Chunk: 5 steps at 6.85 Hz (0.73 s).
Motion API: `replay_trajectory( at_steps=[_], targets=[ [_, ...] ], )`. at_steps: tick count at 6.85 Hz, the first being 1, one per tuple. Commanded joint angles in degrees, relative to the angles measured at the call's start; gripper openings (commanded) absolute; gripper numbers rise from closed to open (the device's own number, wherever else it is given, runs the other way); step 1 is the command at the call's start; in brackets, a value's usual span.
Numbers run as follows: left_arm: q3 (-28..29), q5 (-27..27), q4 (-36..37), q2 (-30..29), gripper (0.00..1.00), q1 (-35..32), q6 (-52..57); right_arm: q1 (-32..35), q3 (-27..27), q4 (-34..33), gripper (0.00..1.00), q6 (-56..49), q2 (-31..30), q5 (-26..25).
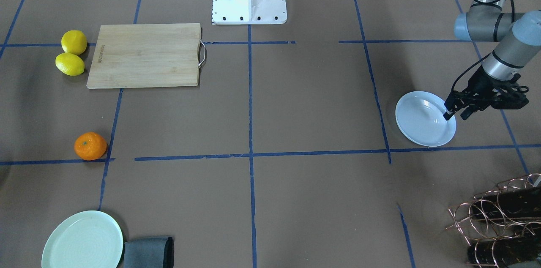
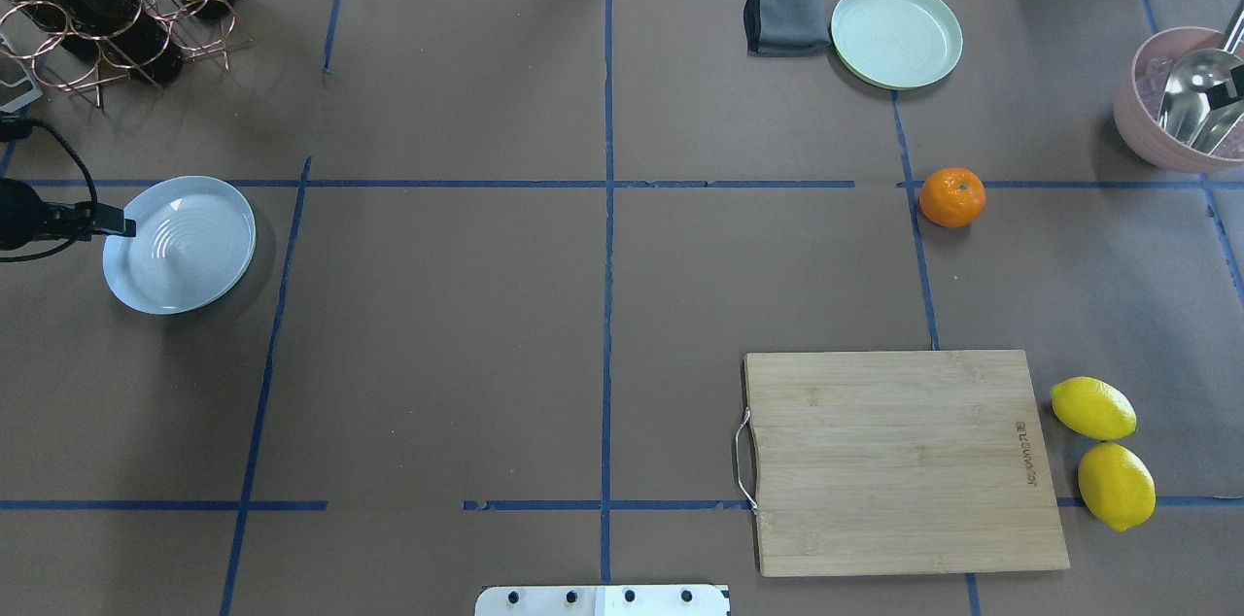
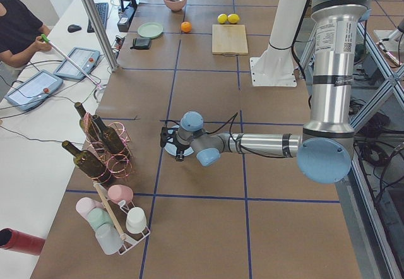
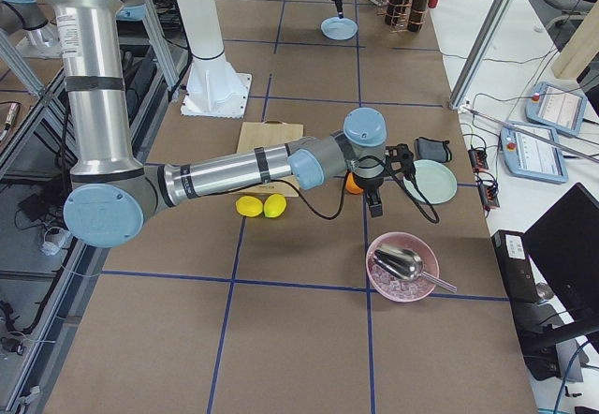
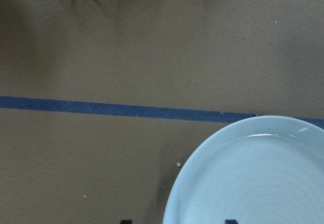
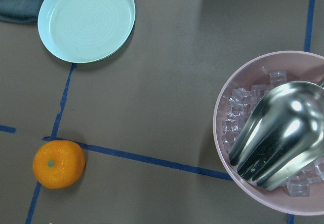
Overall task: Pick orange to plate
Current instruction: 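Reach the left gripper down to the rim of the white plate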
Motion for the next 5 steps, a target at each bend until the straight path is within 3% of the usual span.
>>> replay_trajectory(
  at_steps=[1, 5],
  targets=[
    [0.0, 0.1, 0.0, -0.1, 0.63, 0.4, 0.1, 0.0, 0.0, 0.0, 1.00, -0.1, 0.0, 0.4],
    [0.0, 0.1, 0.0, -0.2, 0.63, 1.2, 0.2, 0.0, 0.4, 0.0, 1.00, -0.1, -0.1, 0.7]
  ],
)
